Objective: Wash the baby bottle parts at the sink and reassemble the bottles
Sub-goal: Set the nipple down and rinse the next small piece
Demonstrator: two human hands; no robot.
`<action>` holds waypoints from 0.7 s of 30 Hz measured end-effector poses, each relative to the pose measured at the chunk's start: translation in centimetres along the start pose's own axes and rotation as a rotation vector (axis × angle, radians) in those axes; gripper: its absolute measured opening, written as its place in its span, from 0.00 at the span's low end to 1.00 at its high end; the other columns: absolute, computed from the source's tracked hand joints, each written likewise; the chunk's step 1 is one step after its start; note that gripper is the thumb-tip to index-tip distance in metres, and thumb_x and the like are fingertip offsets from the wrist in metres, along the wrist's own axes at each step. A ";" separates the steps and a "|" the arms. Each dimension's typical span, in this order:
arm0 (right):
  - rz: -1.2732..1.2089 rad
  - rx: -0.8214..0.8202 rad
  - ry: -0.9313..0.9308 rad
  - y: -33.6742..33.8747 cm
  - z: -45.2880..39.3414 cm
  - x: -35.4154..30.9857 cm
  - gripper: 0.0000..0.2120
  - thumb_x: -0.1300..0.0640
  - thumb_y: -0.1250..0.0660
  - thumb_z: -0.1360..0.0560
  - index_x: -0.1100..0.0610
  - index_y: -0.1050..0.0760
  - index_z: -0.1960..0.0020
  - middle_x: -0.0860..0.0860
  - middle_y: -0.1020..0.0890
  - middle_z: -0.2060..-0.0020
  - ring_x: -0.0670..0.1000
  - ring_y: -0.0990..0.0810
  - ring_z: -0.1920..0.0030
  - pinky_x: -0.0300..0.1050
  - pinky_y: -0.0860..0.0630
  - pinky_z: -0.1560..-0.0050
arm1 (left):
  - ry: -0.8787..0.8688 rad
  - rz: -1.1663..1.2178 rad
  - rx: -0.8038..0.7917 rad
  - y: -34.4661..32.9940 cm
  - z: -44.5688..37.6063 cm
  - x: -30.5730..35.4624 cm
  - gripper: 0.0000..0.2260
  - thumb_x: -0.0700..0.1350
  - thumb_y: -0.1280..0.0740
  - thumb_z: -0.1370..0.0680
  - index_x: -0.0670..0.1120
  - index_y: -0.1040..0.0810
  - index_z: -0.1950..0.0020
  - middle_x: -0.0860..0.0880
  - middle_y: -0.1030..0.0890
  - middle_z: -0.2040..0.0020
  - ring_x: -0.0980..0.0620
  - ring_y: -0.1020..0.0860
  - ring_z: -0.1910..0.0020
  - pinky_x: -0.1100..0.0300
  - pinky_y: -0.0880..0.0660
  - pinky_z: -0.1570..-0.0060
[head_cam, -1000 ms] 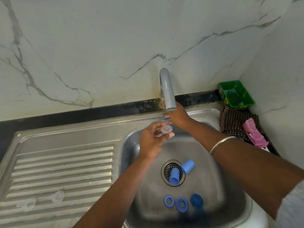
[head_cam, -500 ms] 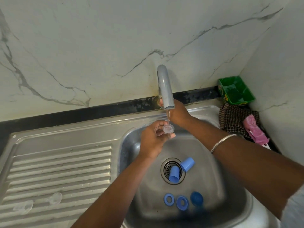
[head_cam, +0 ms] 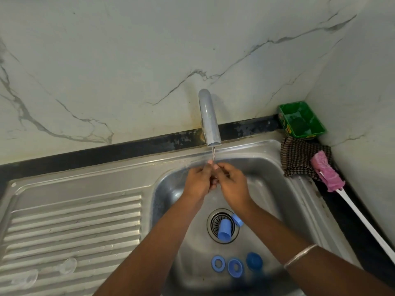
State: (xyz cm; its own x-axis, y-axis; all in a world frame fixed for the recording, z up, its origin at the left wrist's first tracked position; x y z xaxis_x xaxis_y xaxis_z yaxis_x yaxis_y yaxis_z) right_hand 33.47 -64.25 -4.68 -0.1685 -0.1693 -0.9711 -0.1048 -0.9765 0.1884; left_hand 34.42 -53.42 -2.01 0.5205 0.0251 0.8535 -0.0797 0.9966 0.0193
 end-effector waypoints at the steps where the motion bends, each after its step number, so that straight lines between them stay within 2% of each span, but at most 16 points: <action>1: -0.011 0.004 -0.044 -0.3 0.2 0.1 0.09 0.53 0.35 0.19 0.53 0.18 0.53 0.48 0.15 0.63 0.48 0.15 0.61 0.46 0.19 0.55 | 0.077 0.066 0.005 -0.2 0.2 0.0 0.14 0.48 0.38 0.16 0.41 0.19 0.54 0.45 0.23 0.67 0.55 0.26 0.74 0.63 0.26 0.70; 5: -0.009 -0.052 -0.249 -1.4 0.3 0.1 0.10 0.50 0.32 0.21 0.52 0.19 0.58 0.47 0.18 0.70 0.47 0.19 0.68 0.47 0.23 0.62 | 0.309 0.257 0.098 -0.2 0.8 -0.6 0.16 0.49 0.42 0.15 0.43 0.23 0.57 0.46 0.24 0.69 0.57 0.29 0.80 0.67 0.27 0.78; 7: -0.063 -0.084 -0.310 -1.7 0.3 -0.1 0.09 0.50 0.31 0.22 0.54 0.19 0.57 0.52 0.15 0.65 0.55 0.16 0.63 0.52 0.18 0.57 | 0.359 0.229 0.095 0.3 1.2 -1.1 0.19 0.53 0.43 0.15 0.43 0.23 0.57 0.48 0.25 0.73 0.58 0.30 0.81 0.68 0.29 0.79; 8: -0.081 -0.089 -0.301 -1.6 0.4 -0.1 0.08 0.51 0.30 0.22 0.54 0.18 0.56 0.53 0.15 0.64 0.55 0.15 0.60 0.53 0.17 0.55 | 0.364 0.198 0.085 0.5 1.3 -1.4 0.20 0.55 0.43 0.15 0.43 0.23 0.58 0.49 0.25 0.76 0.58 0.30 0.81 0.67 0.30 0.79; 10: -0.081 -0.081 -0.204 -1.0 0.5 -0.6 0.07 0.50 0.29 0.23 0.53 0.18 0.57 0.50 0.14 0.64 0.51 0.14 0.60 0.48 0.17 0.54 | 0.325 0.109 0.068 1.1 1.4 -1.5 0.20 0.57 0.41 0.17 0.45 0.22 0.58 0.51 0.23 0.75 0.58 0.30 0.81 0.67 0.31 0.76; 12: -0.031 -0.065 -0.069 0.0 0.7 -1.0 0.07 0.50 0.27 0.24 0.52 0.16 0.57 0.47 0.14 0.64 0.47 0.14 0.60 0.43 0.18 0.54 | 0.269 0.024 0.068 1.5 1.4 -1.4 0.16 0.57 0.37 0.19 0.48 0.21 0.59 0.53 0.18 0.68 0.58 0.26 0.78 0.66 0.30 0.75; 14: 0.117 -0.014 0.061 0.9 1.0 -1.2 0.04 0.51 0.25 0.26 0.51 0.15 0.57 0.44 0.14 0.63 0.43 0.15 0.60 0.37 0.20 0.54 | 0.223 -0.054 0.080 1.8 1.2 -1.3 0.11 0.54 0.33 0.21 0.49 0.20 0.58 0.54 0.17 0.61 0.56 0.21 0.69 0.64 0.27 0.73; 16: 0.284 0.001 0.249 1.5 1.3 -1.7 0.02 0.56 0.24 0.27 0.53 0.14 0.54 0.42 0.16 0.58 0.42 0.16 0.57 0.33 0.22 0.53 | 0.201 -0.068 0.110 1.9 1.2 -1.2 0.06 0.50 0.33 0.22 0.50 0.20 0.56 0.54 0.17 0.58 0.53 0.20 0.62 0.61 0.25 0.68; 19: 0.494 -0.108 0.558 1.3 1.9 -2.6 0.10 0.66 0.24 0.29 0.59 0.14 0.49 0.52 0.16 0.48 0.48 0.16 0.50 0.38 0.21 0.45 | 0.214 0.005 0.124 2.2 1.4 -1.6 0.07 0.49 0.35 0.21 0.48 0.20 0.50 0.52 0.16 0.58 0.51 0.19 0.58 0.58 0.24 0.63; 21: 0.539 -0.080 0.644 1.3 1.8 -2.8 0.11 0.67 0.24 0.31 0.60 0.14 0.49 0.54 0.16 0.47 0.50 0.16 0.50 0.41 0.20 0.45 | 0.262 0.029 0.092 2.3 1.6 -1.9 0.08 0.48 0.37 0.20 0.46 0.20 0.50 0.50 0.17 0.55 0.49 0.20 0.56 0.57 0.25 0.60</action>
State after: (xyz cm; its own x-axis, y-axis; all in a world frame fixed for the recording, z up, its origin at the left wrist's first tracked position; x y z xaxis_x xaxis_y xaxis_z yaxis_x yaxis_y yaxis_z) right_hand 32.02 -64.79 -1.47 0.4191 -0.6339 -0.6500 -0.0965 -0.7430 0.6623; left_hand 31.95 -51.30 -2.75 0.7179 0.0843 0.6911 -0.1681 0.9843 0.0546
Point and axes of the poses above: each hand's wrist, its own z-axis away from the middle knuckle, its own y-axis out of the back of the hand, x = y × z, the point moved 3 cm from there along -z, towards the middle knuckle
